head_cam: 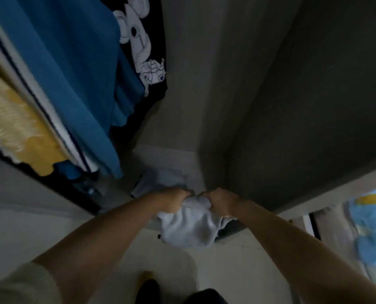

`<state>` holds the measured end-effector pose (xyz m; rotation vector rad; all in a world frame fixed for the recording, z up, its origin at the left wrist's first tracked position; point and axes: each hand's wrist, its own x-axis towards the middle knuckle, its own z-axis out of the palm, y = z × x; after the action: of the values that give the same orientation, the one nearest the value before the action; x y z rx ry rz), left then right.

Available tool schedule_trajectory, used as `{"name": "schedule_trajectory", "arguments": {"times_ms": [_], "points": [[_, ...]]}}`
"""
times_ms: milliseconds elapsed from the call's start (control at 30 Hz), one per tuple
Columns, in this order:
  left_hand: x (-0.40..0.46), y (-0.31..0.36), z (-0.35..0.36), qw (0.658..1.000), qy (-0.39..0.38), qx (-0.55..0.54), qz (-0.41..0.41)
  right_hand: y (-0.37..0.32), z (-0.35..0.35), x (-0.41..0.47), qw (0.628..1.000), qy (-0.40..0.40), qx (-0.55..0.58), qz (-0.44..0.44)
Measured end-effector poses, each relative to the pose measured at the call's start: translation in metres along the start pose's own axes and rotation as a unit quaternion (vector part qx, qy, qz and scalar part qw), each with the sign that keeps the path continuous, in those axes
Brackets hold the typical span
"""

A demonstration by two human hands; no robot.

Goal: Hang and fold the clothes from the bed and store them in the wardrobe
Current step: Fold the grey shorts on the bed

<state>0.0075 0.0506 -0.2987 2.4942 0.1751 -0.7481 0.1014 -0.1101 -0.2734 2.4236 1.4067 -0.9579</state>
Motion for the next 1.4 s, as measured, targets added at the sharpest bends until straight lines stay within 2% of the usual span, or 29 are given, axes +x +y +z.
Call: {"name": "schedule_trajectory", "arguments": {"times_ms": [100, 200, 267, 367, 500, 600, 667, 767, 800, 833, 933, 1000, 1033, 1133, 1167, 1200, 1267, 1300, 1333, 1367, 1400], "points": [[0.06, -0.01, -0.007, 1.0, 0.008, 0.02, 0.021, 0.029, -0.002, 0.034, 0.999, 0.005, -0.009, 0.037], [0.135, -0.016, -0.004, 0.993, 0.033, 0.112, 0.027, 0.072, -0.002, 0.075, 0.996, 0.017, 0.004, 0.084], [0.186, -0.023, -0.001, 0.985, 0.052, 0.152, 0.062, 0.105, 0.0, 0.105, 0.994, 0.025, -0.006, 0.106], [0.256, -0.036, 0.006, 0.979, 0.086, 0.175, 0.063, 0.146, 0.016, 0.152, 0.985, 0.07, -0.036, 0.157], [0.316, -0.054, 0.045, 0.963, 0.178, 0.19, 0.065, 0.185, 0.064, 0.206, 0.964, 0.151, -0.056, 0.211], [0.366, -0.087, 0.107, 0.95, 0.209, 0.225, 0.065, 0.198, 0.127, 0.25, 0.945, 0.213, -0.121, 0.218], [0.404, -0.113, 0.165, 0.956, 0.175, 0.228, 0.063, 0.209, 0.192, 0.289, 0.934, 0.253, -0.134, 0.212], [0.442, -0.149, 0.254, 0.967, 0.1, 0.221, 0.073, 0.219, 0.292, 0.337, 0.935, 0.216, -0.181, 0.216], [0.446, -0.157, 0.279, 0.964, 0.094, 0.233, 0.084, 0.221, 0.325, 0.35, 0.934, 0.195, -0.2, 0.224], [0.45, -0.163, 0.309, 0.956, 0.122, 0.247, 0.098, 0.22, 0.359, 0.36, 0.937, 0.181, -0.196, 0.225], [0.44, -0.166, 0.357, 0.954, 0.107, 0.259, 0.105, 0.215, 0.408, 0.359, 0.949, 0.162, -0.144, 0.229], [0.452, -0.178, 0.376, 0.951, 0.13, 0.253, 0.119, 0.212, 0.416, 0.353, 0.956, 0.141, -0.104, 0.234], [0.457, -0.182, 0.376, 0.96, 0.08, 0.244, 0.113, 0.214, 0.418, 0.351, 0.961, 0.136, -0.088, 0.226], [0.451, -0.182, 0.345, 0.973, -0.041, 0.197, 0.113, 0.217, 0.397, 0.341, 0.976, 0.018, -0.058, 0.21], [0.444, -0.177, 0.33, 0.975, -0.06, 0.182, 0.112, 0.212, 0.383, 0.334, 0.977, 0.024, -0.044, 0.207], [0.433, -0.168, 0.311, 0.975, -0.062, 0.18, 0.111, 0.208, 0.368, 0.328, 0.976, 0.077, -0.049, 0.197], [0.409, -0.148, 0.271, 0.975, -0.023, 0.189, 0.116, 0.194, 0.324, 0.301, 0.945, 0.156, -0.035, 0.285], [0.394, -0.136, 0.25, 0.977, 0.0, 0.18, 0.113, 0.189, 0.299, 0.286, 0.946, 0.144, -0.006, 0.291], [0.382, -0.125, 0.231, 0.981, 0.022, 0.164, 0.107, 0.184, 0.281, 0.274, 0.964, 0.066, 0.037, 0.254], [0.367, -0.114, 0.211, 0.983, 0.04, 0.144, 0.103, 0.181, 0.264, 0.259, 0.967, 0.024, 0.093, 0.236], [0.353, -0.101, 0.187, 0.985, 0.048, 0.128, 0.102, 0.178, 0.244, 0.244, 0.965, 0.023, 0.125, 0.228]]}}
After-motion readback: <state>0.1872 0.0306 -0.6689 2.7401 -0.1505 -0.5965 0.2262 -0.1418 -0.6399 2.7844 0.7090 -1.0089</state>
